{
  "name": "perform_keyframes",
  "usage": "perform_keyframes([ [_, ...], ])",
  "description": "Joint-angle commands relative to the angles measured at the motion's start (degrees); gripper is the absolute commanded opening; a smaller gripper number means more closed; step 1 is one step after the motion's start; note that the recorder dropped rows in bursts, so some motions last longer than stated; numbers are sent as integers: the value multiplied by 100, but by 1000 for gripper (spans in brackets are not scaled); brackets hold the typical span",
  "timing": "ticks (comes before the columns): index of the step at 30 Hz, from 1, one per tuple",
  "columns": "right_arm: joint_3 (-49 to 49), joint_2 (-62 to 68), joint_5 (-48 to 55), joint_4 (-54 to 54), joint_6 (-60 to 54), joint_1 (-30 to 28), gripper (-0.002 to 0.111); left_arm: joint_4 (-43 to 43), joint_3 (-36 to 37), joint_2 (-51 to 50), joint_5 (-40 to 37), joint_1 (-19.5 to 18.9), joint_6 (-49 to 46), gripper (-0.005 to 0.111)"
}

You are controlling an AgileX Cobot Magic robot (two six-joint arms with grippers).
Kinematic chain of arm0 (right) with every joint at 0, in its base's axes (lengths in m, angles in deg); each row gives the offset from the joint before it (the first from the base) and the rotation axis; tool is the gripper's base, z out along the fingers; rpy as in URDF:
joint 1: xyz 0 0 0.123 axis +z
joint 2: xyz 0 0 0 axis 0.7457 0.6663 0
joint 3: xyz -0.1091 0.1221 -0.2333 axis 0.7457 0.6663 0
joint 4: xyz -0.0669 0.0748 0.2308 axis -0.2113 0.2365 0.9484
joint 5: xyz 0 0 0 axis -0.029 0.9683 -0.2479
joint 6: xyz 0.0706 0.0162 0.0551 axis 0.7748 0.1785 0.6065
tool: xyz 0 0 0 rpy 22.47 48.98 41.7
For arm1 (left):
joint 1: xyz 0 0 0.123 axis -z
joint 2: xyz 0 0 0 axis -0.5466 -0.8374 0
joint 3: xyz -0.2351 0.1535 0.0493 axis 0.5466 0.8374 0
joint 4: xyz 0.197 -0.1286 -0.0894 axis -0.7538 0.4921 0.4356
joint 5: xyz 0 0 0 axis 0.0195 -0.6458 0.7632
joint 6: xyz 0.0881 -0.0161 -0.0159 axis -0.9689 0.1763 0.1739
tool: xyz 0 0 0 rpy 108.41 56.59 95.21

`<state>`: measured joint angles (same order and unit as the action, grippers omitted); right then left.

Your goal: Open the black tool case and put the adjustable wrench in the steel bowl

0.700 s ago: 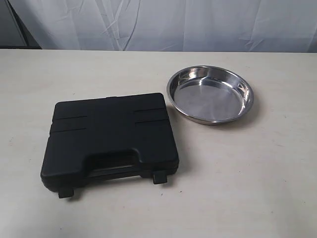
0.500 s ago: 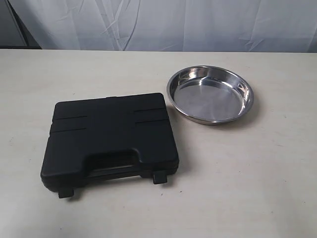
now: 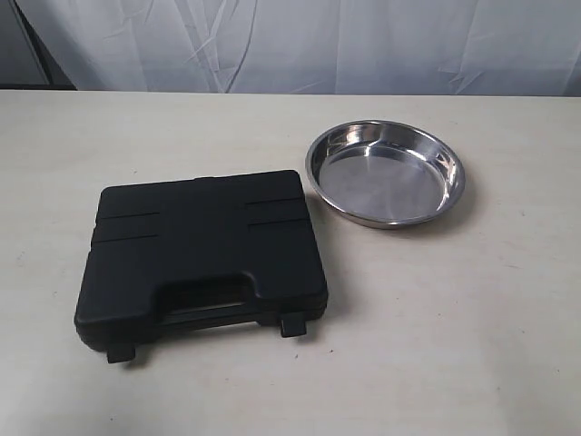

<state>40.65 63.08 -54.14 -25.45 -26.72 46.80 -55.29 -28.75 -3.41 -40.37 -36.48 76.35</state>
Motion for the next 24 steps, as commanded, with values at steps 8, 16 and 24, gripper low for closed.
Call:
perform_keyframes([
  [8,12,-35,-3119,1956,547,-18,-1,0,9,22,29,-11,10,0],
  [16,-477,-35,-2171,702,1529,-18,-1,0,9,22,29,-11,10,0],
  [24,-1191,597,-3063,-959,1547,-18,-1,0,9,22,29,-11,10,0],
])
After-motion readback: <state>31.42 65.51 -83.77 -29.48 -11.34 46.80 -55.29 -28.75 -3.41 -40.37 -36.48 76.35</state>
